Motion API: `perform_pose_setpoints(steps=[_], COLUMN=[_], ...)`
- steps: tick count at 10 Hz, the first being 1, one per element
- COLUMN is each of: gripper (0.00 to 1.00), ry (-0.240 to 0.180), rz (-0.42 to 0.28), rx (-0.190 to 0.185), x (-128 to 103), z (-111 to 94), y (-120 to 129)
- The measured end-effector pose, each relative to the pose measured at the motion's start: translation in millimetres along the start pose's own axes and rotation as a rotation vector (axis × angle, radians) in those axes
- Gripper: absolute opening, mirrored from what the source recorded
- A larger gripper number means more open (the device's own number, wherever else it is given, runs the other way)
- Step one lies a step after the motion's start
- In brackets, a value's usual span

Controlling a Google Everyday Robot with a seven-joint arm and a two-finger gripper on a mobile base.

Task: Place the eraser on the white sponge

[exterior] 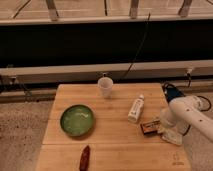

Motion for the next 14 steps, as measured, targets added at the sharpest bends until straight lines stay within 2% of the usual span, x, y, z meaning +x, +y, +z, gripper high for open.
perform_pose_setpoints(steps=[4,8,11,14], gripper=[0.14,0.28,0.3,0.44], ry=[-0.005,-0.011,-0.015,-0.02], rz=[0.001,-0.003,-0.004,-0.007], rx=[0.0,0.001,-0.002,-0.001], x=[4.1,6.6,8.4,9.5], z=[-2.5,-4.7,-6.6,-8.1], y=[2.5,4.1,5.7,6.2])
